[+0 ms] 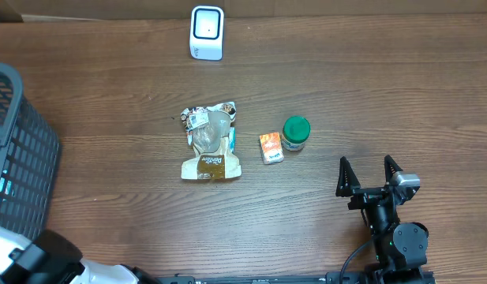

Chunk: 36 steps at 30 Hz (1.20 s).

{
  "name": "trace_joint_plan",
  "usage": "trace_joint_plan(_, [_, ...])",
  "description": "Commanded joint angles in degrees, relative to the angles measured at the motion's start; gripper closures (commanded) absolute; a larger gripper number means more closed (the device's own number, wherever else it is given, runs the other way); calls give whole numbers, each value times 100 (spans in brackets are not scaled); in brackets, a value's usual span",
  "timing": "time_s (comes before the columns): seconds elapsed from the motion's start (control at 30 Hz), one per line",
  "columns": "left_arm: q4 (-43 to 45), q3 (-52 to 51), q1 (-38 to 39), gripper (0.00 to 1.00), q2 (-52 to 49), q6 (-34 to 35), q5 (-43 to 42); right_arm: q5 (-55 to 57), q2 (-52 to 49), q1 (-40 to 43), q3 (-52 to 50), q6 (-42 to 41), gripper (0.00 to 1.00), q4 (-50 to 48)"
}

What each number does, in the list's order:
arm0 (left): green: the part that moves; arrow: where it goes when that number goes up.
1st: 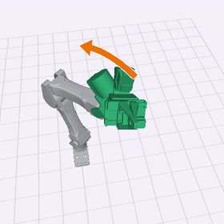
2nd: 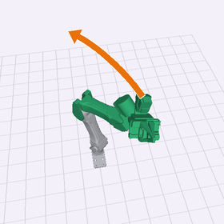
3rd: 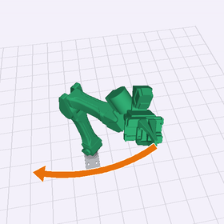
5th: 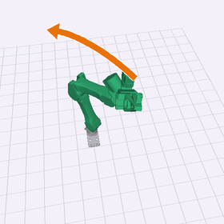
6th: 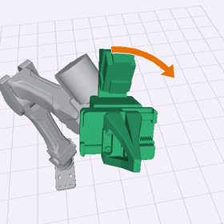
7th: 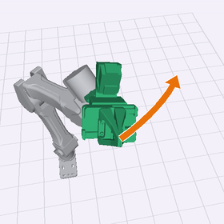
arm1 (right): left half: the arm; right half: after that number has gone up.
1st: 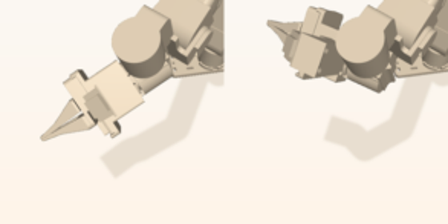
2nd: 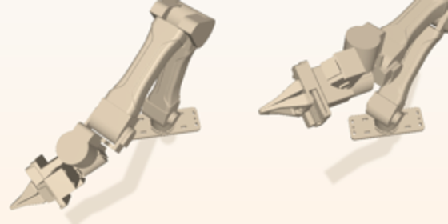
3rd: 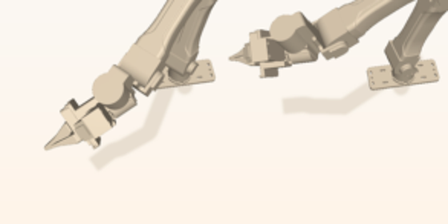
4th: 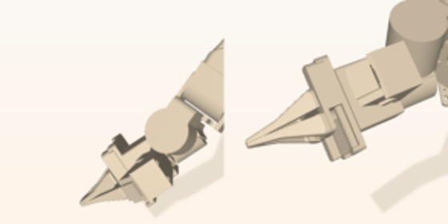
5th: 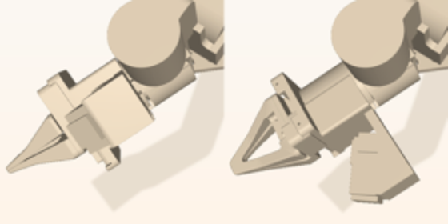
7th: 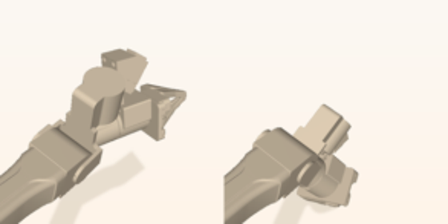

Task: Scan the item barcode
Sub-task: 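Present the plastic bag to the scanner and drop it left of the package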

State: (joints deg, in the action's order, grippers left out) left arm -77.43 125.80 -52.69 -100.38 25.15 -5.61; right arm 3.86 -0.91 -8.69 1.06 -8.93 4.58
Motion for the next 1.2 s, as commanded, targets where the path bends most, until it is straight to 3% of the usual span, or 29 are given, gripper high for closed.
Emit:
trace_joint_plan(0.0, [339, -885, -293, 7, 50, 120, 9, 39, 20, -31, -59, 20, 0, -20])
trace_joint_plan(0.23, [2297, -3211, -435, 10, 31, -723, 153, 39, 20, -31, -59, 22, 0, -20])
trace_joint_plan(0.47, [3617, -4253, -428, 14, -4, -1248, 459, 39, 20, -31, -59, 22, 0, -20])
trace_joint_plan(0.73, [3748, -4264, -426, 18, -719, -1849, 973, 39, 20, -31, -59, 20, 0, -20])
trace_joint_plan(1.17, [3383, -4273, -393, 19, -1626, -1895, 1405, 39, 20, -31, -59, 22, 0, -20])
